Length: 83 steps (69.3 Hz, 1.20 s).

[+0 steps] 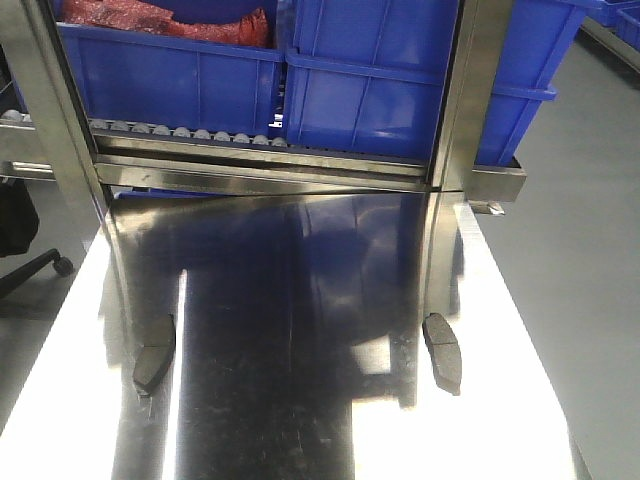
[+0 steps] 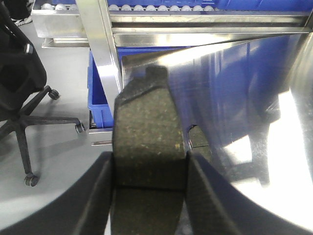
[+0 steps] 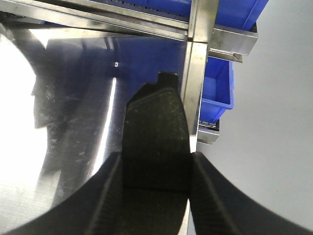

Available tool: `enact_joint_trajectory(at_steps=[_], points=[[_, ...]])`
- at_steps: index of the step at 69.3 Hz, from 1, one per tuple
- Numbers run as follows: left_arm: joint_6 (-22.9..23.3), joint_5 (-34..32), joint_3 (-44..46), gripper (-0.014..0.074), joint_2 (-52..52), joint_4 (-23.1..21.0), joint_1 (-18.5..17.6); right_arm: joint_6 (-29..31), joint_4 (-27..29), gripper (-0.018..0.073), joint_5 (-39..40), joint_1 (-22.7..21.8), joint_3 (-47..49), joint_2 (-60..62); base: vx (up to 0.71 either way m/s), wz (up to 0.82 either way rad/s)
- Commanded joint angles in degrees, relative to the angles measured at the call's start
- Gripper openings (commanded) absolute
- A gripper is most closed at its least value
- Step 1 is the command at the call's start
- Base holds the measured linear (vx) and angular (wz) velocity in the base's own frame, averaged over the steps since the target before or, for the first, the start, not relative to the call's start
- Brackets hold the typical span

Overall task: Move and align brake pads A on conveyor
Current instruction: 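Lift the brake pad with the right gripper off the table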

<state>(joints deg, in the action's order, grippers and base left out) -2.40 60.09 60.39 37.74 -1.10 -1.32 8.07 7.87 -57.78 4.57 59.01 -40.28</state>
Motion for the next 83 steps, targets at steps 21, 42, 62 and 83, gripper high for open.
enact_joint_trajectory(at_steps=[21, 42, 62, 83], points=[[0.1, -4.7, 1.5, -0.0006, 0.1, -0.4, -0.1, 0.6, 0.6, -0.0006, 4.5, -0.1, 1.6, 0.1, 0.0, 0.0], [0.1, -4.7, 1.5, -0.0006, 0.1, -0.4, -0.1, 0.6, 0.6, -0.0006, 4.5, -0.1, 1.6, 0.1, 0.0, 0.0], [0.1, -4.7, 1.5, -0.0006, 0.1, -0.4, -0.1, 0.6, 0.6, -0.0006, 4.5, -0.1, 1.6, 0.1, 0.0, 0.0], [0.1, -4.7, 1.5, -0.0006, 0.1, -0.4, -0.1, 0.6, 0.6, -0.0006, 4.5, -0.1, 1.6, 0.1, -0.01, 0.04]])
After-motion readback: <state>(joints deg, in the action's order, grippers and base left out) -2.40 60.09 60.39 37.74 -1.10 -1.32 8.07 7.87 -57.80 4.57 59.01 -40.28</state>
